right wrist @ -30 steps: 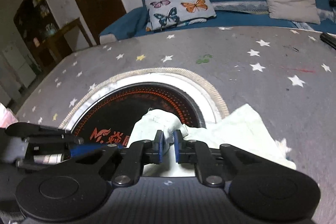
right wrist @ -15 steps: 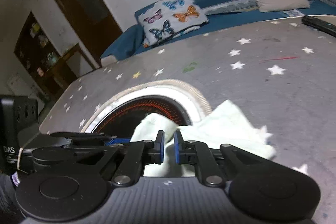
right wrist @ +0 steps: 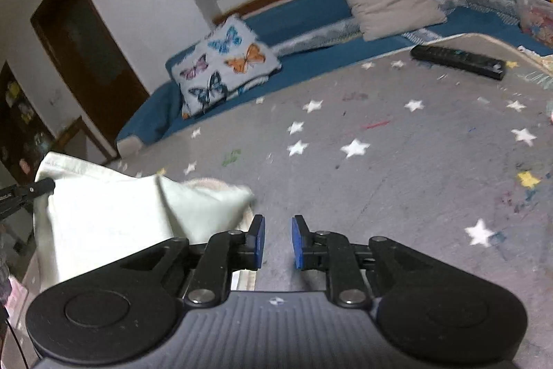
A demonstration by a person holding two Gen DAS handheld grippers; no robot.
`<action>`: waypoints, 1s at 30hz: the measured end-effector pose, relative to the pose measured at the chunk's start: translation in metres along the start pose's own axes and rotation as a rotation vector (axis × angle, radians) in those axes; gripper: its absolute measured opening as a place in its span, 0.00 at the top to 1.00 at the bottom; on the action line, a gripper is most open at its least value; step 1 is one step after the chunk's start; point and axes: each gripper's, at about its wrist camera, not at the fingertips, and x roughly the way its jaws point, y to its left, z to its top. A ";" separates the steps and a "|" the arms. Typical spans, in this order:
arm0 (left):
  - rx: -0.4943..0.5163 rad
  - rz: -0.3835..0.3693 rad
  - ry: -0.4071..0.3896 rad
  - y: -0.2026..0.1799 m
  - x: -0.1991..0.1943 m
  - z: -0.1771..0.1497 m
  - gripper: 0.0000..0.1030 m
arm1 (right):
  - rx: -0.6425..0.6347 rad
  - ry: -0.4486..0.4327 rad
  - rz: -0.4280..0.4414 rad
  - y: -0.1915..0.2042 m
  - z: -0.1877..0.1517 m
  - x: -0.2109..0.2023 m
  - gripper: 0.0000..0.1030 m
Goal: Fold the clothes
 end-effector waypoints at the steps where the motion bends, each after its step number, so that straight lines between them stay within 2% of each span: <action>1: -0.012 0.036 0.017 0.010 0.002 -0.002 0.96 | -0.010 0.015 0.001 0.002 0.000 0.005 0.83; 4: -0.045 0.139 0.070 0.041 0.007 -0.011 0.96 | -0.071 0.059 0.015 0.021 -0.002 0.024 0.83; 8: -0.084 0.181 0.129 0.060 0.008 -0.033 0.96 | -0.154 0.100 0.032 0.048 -0.003 0.048 0.83; 11: -0.112 0.191 0.144 0.075 0.002 -0.043 0.96 | -0.201 0.123 0.045 0.068 -0.003 0.065 0.83; 15: -0.119 0.193 0.153 0.078 -0.001 -0.046 0.96 | -0.268 0.127 0.047 0.090 -0.005 0.081 0.83; 19: -0.126 0.189 0.163 0.077 0.004 -0.048 0.95 | -0.256 0.156 0.066 0.099 -0.007 0.098 0.81; 23: -0.137 0.185 0.167 0.079 0.006 -0.049 0.93 | -0.273 0.137 0.058 0.109 -0.009 0.106 0.81; 24: -0.140 0.184 0.168 0.079 0.006 -0.049 0.92 | -0.284 0.128 0.046 0.112 -0.010 0.106 0.93; 25: -0.142 0.182 0.168 0.080 0.006 -0.050 0.92 | -0.296 0.118 0.034 0.115 -0.010 0.107 0.99; 26: -0.142 0.181 0.167 0.081 0.007 -0.050 0.92 | -0.319 0.106 0.017 0.118 -0.011 0.105 0.98; 28: -0.143 0.178 0.166 0.082 0.008 -0.051 0.92 | -0.438 0.043 -0.028 0.137 -0.016 0.095 0.99; 30: -0.145 0.177 0.169 0.082 0.009 -0.051 0.92 | -0.613 -0.015 -0.024 0.161 -0.029 0.083 0.99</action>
